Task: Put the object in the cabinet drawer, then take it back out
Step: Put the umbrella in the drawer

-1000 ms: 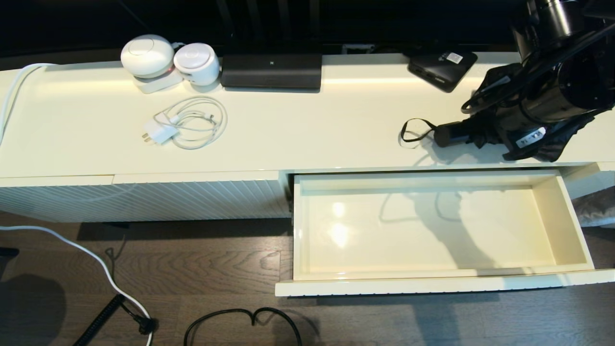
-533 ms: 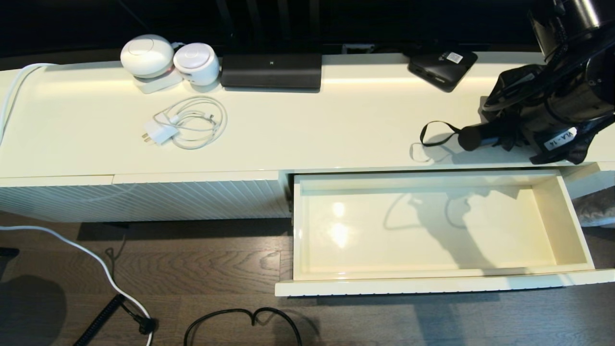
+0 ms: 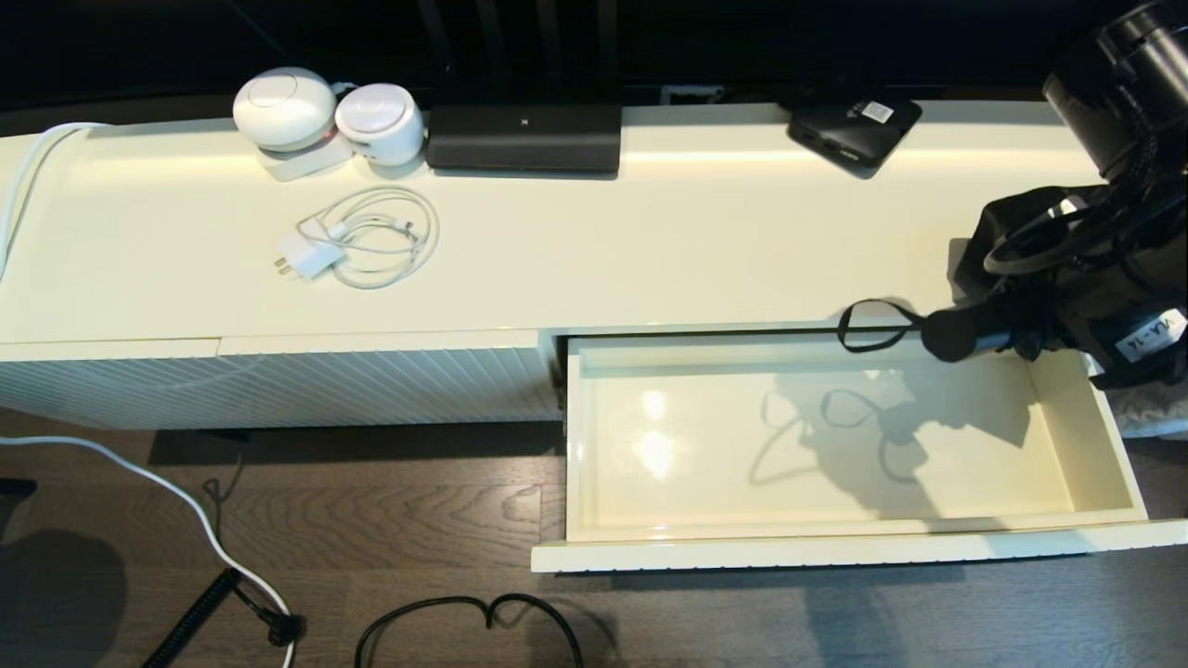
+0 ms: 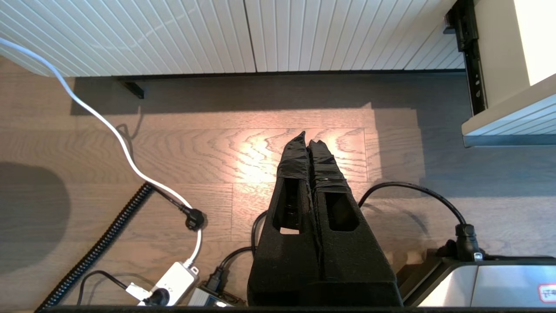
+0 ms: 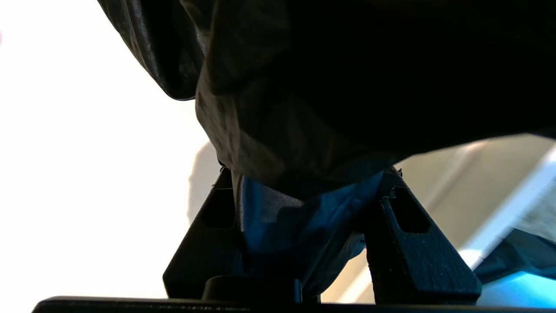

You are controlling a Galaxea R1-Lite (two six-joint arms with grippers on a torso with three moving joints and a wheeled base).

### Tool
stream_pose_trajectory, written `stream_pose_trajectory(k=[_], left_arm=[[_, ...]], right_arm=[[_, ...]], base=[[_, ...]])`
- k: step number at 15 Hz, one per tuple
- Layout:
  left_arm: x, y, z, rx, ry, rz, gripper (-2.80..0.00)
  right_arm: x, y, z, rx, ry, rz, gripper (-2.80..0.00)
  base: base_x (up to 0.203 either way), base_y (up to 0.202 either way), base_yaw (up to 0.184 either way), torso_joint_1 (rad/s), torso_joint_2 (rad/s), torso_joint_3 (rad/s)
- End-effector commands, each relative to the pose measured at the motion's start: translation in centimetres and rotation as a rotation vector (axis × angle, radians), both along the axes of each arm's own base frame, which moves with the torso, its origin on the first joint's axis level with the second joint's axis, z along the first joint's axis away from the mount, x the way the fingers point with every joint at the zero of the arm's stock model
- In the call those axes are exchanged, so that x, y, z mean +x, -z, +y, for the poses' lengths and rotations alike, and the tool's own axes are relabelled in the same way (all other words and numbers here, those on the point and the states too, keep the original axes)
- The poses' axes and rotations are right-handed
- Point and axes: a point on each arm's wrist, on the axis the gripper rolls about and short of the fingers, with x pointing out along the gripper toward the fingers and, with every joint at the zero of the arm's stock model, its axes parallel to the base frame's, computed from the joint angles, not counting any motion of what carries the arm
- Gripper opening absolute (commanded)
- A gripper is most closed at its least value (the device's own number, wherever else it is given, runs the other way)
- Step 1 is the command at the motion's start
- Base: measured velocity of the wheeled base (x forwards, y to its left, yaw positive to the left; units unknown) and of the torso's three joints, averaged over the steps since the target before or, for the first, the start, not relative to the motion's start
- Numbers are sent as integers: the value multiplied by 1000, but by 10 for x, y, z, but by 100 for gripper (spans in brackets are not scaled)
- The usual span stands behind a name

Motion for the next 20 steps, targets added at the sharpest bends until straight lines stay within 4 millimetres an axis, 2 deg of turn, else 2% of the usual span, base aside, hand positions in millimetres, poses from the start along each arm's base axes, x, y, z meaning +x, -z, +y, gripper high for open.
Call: stream_pose_trajectory(k=[1,4,8,11,13,15,20], left_arm=[[0,0,0,0,0,-3,-280],[0,0,0,-1,0,-1,-280],[0,0,0,-1,0,-2,-280],[0,0,0,-1,0,-2,-280],[0,0,0,-1,0,-1,-280],[0,0,0,-1,0,-1,-280],[0,0,0,-1,0,-1,-280]], right_arm=[[-15,14,-1,-3,2,51,-280],[-26,27,0,11,2,88,-280],[-39,21,-4,44,-19,75,-280],[-39,27,-3,42,-29,99,-280],[-35,35,-1,38,-34,109,-280],[-21,54,5,30,-39,125,-280],[2,66,17,98,-91,144,-280]], base=[[0,0,0,0,0,0],[0,0,0,0,0,0],[0,0,0,0,0,0],[0,0,0,0,0,0],[0,0,0,0,0,0],[0,0,0,0,0,0],[0,0,0,0,0,0]])
